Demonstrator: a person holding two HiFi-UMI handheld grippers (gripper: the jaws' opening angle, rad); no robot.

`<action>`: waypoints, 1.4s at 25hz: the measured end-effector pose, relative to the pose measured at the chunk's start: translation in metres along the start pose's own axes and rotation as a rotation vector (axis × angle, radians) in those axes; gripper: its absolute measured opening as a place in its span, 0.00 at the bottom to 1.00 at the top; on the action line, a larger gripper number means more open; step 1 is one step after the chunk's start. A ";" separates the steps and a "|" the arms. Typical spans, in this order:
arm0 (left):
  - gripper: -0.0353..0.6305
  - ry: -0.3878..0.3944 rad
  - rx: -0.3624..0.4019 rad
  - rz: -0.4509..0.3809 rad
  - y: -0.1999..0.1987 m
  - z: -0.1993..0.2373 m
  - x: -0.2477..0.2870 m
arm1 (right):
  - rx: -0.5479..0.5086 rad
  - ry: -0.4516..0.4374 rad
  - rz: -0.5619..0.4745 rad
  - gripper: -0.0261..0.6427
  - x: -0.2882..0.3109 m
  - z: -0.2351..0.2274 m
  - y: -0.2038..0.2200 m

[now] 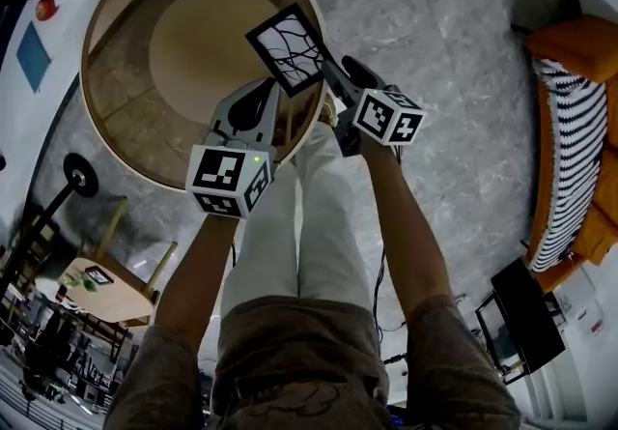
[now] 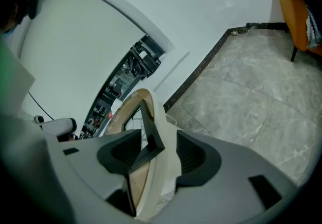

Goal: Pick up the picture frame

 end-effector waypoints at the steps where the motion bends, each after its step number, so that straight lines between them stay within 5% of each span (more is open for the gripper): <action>1: 0.08 0.001 0.000 0.002 0.000 0.000 0.001 | 0.006 -0.006 0.004 0.39 0.002 -0.001 0.001; 35: 0.08 0.035 0.000 0.037 -0.011 -0.017 -0.013 | 0.055 -0.065 0.079 0.21 -0.014 0.030 0.003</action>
Point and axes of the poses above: the fingertips, and each gripper's own axes: x forward along the fingers, z to its left, y out of its underside, the point moved 8 cm from there along -x, backward along the fingers, and after that the axes turned 7 degrees about z, right-handed, at the moved point
